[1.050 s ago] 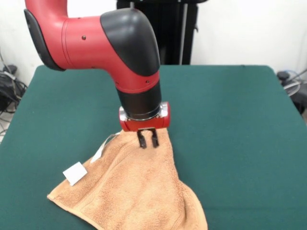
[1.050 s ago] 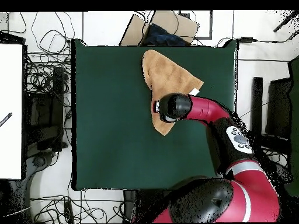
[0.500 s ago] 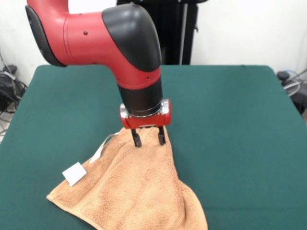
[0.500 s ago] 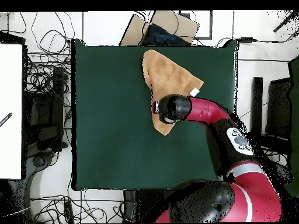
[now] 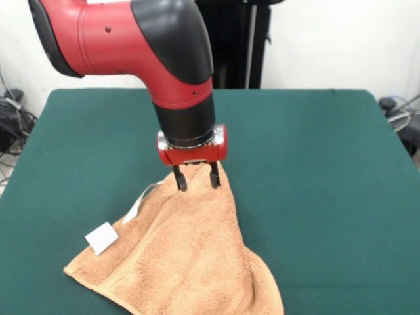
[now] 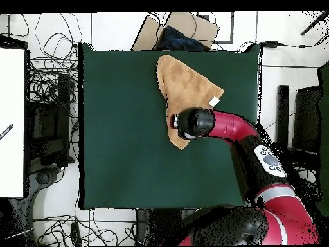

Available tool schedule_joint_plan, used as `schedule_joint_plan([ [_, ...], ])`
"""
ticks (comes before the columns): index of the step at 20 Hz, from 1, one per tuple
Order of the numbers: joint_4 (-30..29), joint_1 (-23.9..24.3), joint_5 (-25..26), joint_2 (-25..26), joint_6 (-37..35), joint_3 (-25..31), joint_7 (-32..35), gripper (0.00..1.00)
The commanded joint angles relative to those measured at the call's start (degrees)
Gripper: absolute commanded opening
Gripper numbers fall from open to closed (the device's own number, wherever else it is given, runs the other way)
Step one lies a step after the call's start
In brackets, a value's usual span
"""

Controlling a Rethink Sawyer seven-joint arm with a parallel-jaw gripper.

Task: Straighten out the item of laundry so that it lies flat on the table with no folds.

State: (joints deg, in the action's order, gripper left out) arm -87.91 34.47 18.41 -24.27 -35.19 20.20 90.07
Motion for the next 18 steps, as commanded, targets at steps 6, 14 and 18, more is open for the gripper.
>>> schedule_joint_plan([
  [6,-3.6,1.3,6.7,3.7,5.7,-1.1,0.4,1.0],
  [14,-3.7,2.0,7.3,5.5,6.6,-0.4,0.7,1.0],
  [18,-4.1,2.3,7.3,5.8,7.0,0.0,0.7,1.0],
])
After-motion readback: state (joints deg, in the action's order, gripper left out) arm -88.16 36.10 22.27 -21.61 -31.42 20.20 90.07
